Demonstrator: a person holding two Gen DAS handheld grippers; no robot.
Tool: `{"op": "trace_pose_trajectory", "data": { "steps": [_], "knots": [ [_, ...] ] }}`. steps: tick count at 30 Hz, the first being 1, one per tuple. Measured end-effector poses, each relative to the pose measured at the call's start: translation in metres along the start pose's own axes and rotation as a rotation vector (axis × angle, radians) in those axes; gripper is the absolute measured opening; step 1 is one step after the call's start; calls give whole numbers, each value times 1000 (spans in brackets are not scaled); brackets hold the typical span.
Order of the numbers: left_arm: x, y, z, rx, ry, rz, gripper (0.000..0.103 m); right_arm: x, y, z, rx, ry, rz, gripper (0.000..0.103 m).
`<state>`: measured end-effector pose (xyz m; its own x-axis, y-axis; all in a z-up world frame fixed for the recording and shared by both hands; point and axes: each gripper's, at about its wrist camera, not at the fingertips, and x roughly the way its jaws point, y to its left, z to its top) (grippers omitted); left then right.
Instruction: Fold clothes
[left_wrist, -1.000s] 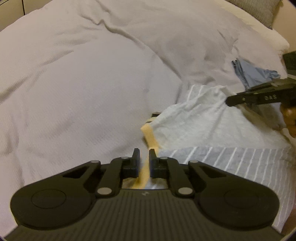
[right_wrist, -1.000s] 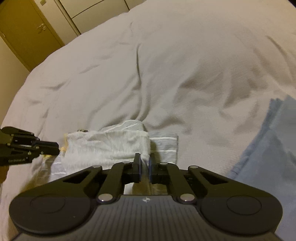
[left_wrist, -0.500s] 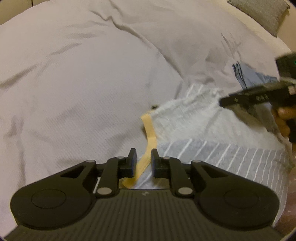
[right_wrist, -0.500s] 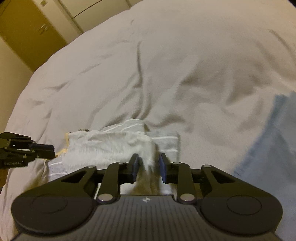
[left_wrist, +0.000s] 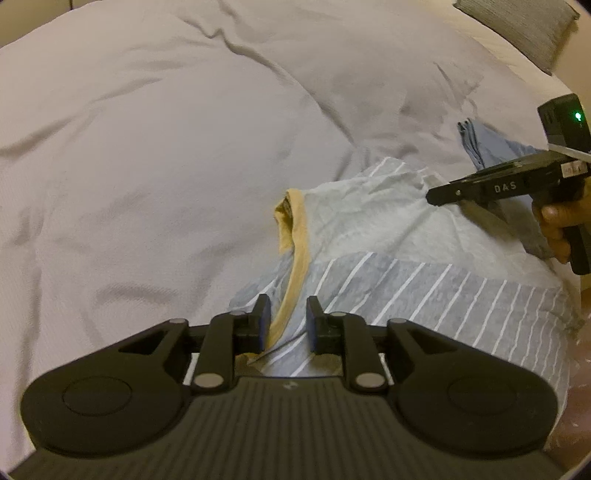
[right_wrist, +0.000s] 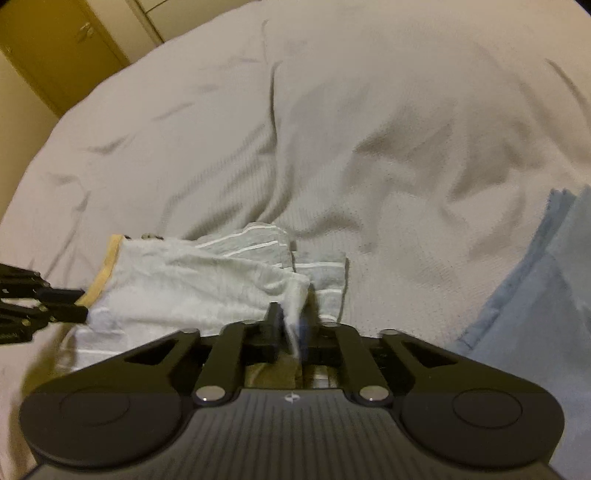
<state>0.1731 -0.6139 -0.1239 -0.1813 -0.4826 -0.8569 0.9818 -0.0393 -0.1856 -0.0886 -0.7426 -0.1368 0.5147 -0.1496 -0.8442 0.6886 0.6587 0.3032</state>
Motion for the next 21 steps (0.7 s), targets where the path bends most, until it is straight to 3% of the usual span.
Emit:
{"op": "trace_pose_trajectory", "data": {
  "steps": [3, 7, 11, 14, 16, 21],
  "knots": [
    [-12, 1, -6, -15, -14, 34, 23, -12, 1, -2, -10, -22, -23, 29],
    [-21, 5, -21, -79, -9, 56, 23, -46, 7, -21, -8, -55, -55, 30],
    [-10, 7, -29, -93, 9, 48, 23, -73, 31, -55, -96, -75, -49, 30],
    [2, 14, -23, -92, -22, 72, 23, -78, 43, -86, -168, -37, -69, 30],
    [7, 22, -18, -97, -50, 100, 30, -80, 51, -106, -216, -11, -82, 29],
    [-8, 19, -20, -22, -104, 131, 29, -97, 31, -136, -117, -26, -203, 30]
  ]
}}
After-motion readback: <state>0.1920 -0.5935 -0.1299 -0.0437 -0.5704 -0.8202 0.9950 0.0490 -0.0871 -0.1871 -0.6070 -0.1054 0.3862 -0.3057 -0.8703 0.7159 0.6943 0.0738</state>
